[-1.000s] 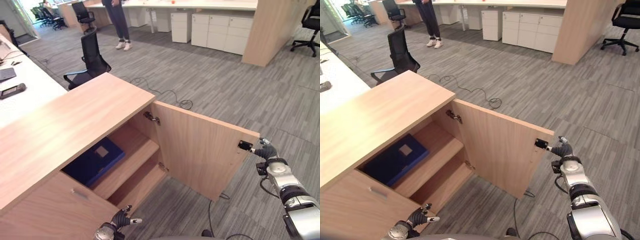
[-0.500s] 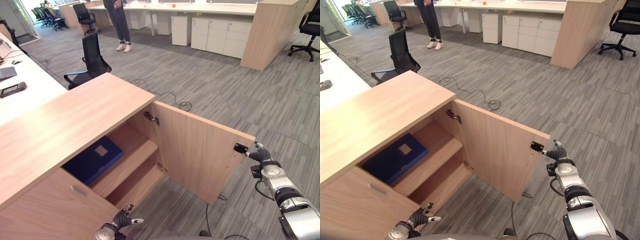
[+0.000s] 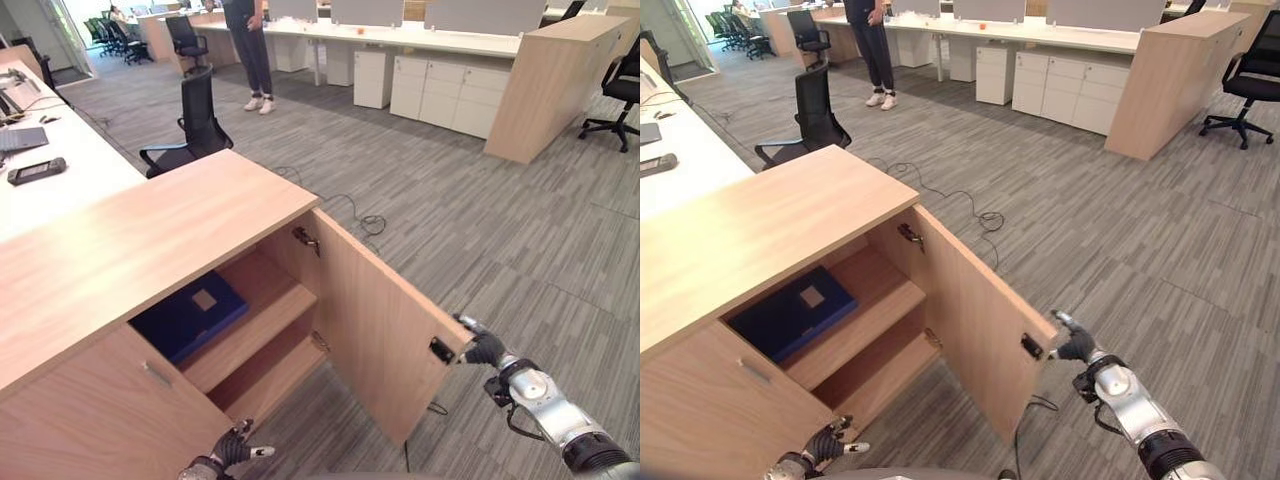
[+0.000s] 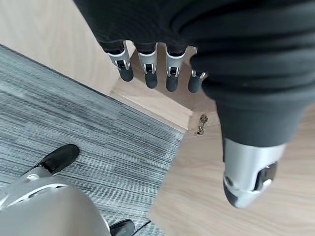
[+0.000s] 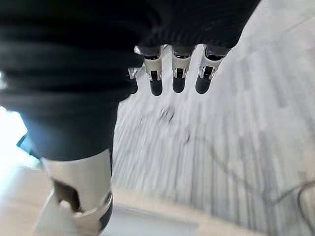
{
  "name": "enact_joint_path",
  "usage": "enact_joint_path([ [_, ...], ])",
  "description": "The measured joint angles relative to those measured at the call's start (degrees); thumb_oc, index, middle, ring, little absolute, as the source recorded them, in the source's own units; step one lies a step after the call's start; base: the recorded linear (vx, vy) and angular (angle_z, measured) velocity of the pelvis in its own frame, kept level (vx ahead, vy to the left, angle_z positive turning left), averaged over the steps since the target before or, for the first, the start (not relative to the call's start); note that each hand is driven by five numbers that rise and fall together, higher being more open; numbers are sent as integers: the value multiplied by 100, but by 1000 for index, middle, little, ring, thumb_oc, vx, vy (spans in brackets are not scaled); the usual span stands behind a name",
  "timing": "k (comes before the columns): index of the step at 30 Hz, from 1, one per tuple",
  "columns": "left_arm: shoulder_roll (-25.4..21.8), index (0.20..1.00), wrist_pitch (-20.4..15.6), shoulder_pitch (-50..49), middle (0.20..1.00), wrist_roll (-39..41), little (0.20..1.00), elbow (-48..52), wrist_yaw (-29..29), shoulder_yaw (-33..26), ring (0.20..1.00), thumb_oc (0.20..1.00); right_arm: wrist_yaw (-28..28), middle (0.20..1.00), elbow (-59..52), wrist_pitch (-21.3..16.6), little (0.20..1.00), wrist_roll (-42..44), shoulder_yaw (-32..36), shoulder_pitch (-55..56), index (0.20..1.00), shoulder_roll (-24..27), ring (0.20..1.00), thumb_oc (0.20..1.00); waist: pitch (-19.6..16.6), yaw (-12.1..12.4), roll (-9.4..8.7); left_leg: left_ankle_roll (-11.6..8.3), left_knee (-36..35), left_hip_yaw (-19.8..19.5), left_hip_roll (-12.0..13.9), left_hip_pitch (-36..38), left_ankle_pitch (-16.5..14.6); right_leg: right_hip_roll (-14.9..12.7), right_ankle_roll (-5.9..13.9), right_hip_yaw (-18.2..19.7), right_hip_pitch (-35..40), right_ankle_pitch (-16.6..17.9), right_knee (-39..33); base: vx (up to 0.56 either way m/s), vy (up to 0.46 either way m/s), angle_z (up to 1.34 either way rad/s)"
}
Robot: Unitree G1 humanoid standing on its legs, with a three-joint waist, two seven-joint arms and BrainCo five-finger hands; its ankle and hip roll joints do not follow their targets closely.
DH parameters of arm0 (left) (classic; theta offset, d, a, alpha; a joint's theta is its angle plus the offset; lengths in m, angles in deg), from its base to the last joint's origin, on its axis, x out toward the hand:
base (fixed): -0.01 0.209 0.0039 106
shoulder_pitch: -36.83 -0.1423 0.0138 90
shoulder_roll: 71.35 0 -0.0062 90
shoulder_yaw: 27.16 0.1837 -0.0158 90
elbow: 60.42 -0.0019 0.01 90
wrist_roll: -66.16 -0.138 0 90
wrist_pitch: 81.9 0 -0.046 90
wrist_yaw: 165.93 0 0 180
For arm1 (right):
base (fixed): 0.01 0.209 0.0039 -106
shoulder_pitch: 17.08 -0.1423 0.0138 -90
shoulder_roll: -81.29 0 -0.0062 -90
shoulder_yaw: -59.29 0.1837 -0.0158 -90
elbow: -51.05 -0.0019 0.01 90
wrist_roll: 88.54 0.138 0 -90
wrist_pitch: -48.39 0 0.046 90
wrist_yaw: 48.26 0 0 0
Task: Put the empty folder in the office cabinet
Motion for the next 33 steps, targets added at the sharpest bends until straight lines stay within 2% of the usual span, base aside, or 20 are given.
enact_joint_path([
  [5, -15, 1000, -5, 6, 1000, -139, 1000, -76, -5, -30, 1000, 1000, 490, 1000, -161, -222, 1000, -102, -243, 57, 1000, -197, 1000, 1000, 17, 19, 28, -11, -2, -178, 6, -95, 9, -5, -32, -132, 6, -21, 2, 11, -30, 17],
  [10, -7, 1000, -9, 9, 1000, -141, 1000, -236, -49, -35, 1000, 1000, 623, 1000, -530, -210, 1000, -91, -449, 74, 1000, -217, 1000, 1000, 55, 98, 64, -1, -2, -379, 25, -218, 17, 15, -38, -274, -14, -22, 1, 4, -46, 18],
  [14, 0, 1000, -16, 82, 1000, -140, 1000, -335, -58, -34, 1000, 1000, 765, 1000, -621, -213, 1000, 201, -684, 62, 1000, -344, 1000, 1000, 73, 250, 64, 56, 0, -653, 37, -358, 56, 41, -45, -462, -13, -28, 2, -29, -56, 28],
  [17, -1, 1000, -7, 314, 1000, -135, 1000, -461, -113, -34, 1000, 1000, 827, 1000, -643, -215, 1000, 480, -1013, -152, 1000, -534, 1000, 1000, 288, 464, 80, 145, 275, -959, 43, -660, 135, 102, -93, -611, -10, -60, 11, -114, -40, 47],
  [20, 155, 1000, -8, 577, 1000, -125, 1000, -632, -226, -54, 1000, 1000, 541, 1000, -652, -210, 1000, 810, -1044, -584, 1000, -719, 1000, 1000, 595, 623, 174, -174, 678, -1266, 52, -1193, 304, 183, -167, -972, -25, -84, 41, -173, 16, 98],
  [21, 241, 1000, 9, 724, 1000, -126, 1000, -744, -263, -60, 1000, 1000, 421, 1000, -706, -179, 1000, 811, -1027, -668, 1000, -705, 1000, 1000, 635, 519, 127, -284, 551, -835, 117, -1332, 284, 55, -356, -1302, 13, -36, 23, -78, -11, 121],
  [22, 253, 1000, 15, 805, 1000, -127, 1000, -797, -264, -104, 1000, 1000, 389, 1000, -707, -162, 1000, 811, -975, -717, 1000, -771, 1000, 1000, 773, 501, -36, -115, 767, -19, 308, -1309, 235, -94, -448, -1543, 93, -83, 4, -79, -6, 128],
  [23, 210, 1000, 50, 821, 1000, -127, 1000, -814, -275, -96, 1000, 1000, 369, 1000, -724, -164, 1000, 808, -967, -751, 1000, -850, 1000, 1000, 826, 543, -225, -52, 1103, 579, 402, -1316, 185, -328, -479, -1722, 158, -101, 5, -36, 21, 93],
  [24, 168, 1000, 60, 814, 1000, -127, 1000, -841, -272, -101, 1000, 1000, 358, 1000, -772, -165, 1000, 807, -972, -776, 1000, -922, 1000, 1000, 866, 556, -426, -64, 1453, 1107, 479, -1315, 172, -515, -473, -1863, 206, -99, 2, 96, 40, 113],
  [25, 138, 1000, 77, 765, 1000, -130, 1000, -842, -275, -130, 1000, 1000, 326, 1000, -840, -165, 1000, 803, -955, -790, 1000, -1013, 1000, 1000, 893, 452, -606, -95, 1848, 1463, 565, -1253, 172, -719, -276, -2148, 418, -162, 14, 106, 30, 130],
  [26, 152, 1000, 72, 686, 1000, -136, 1000, -813, -273, -135, 1000, 1000, 310, 1000, -837, -155, 1000, 802, -892, -775, 1000, -999, 1000, 1000, 854, 374, -538, -139, 1758, 1446, 557, -1107, 202, -718, -128, -2156, 548, -262, 6, 171, 96, 157],
  [27, 185, 1000, 72, 667, 1000, -137, 1000, -801, -271, -123, 1000, 1000, 272, 1000, -829, -129, 1000, 804, -731, -675, 1000, -951, 1000, 1000, 774, 293, -404, -80, 1561, 1410, 528, -938, 264, -609, -50, -2098, 648, -288, 29, 114, 115, 123],
  [28, 187, 1000, 73, 574, 1000, -146, 1000, -787, -271, -91, 1000, 1000, 250, 1000, -806, -103, 1000, 803, -586, -594, 1000, -906, 1000, 1000, 641, 313, -254, -12, 1200, 1424, 466, -786, 70, -539, 67, -2164, 680, -329, 81, 125, 147, 86],
  [29, 121, 1000, 73, 500, 1000, -150, 1000, -795, -273, -97, 1000, 1000, 232, 1000, -714, -82, 1000, 804, -429, -561, 1000, -1030, 1000, 1000, 599, 382, -352, -15, 974, 1425, 321, -683, 93, -633, 124, -2178, 690, -339, 146, 79, 143, 69],
  [30, -61, 1000, 117, 433, 1000, -189, 1000, -829, -279, -189, 1000, 1000, 164, 1000, -703, -33, 1000, 817, -363, -530, 1000, -1179, 1000, 1000, 526, 435, -588, 78, 804, 1225, 38, -675, 131, -826, 237, -2196, 670, -362, 323, 33, 113, 54],
  [33, -309, 1000, 229, 418, 1000, -280, 1000, -793, -274, -253, 1000, 1000, 79, 1000, -704, -35, 1000, 914, -347, -555, 1000, -1322, 1000, 1000, 448, 618, -749, 225, 825, 1047, -186, -754, 59, -1116, 244, -2161, 531, -453, 748, 24, 151, 49],
])
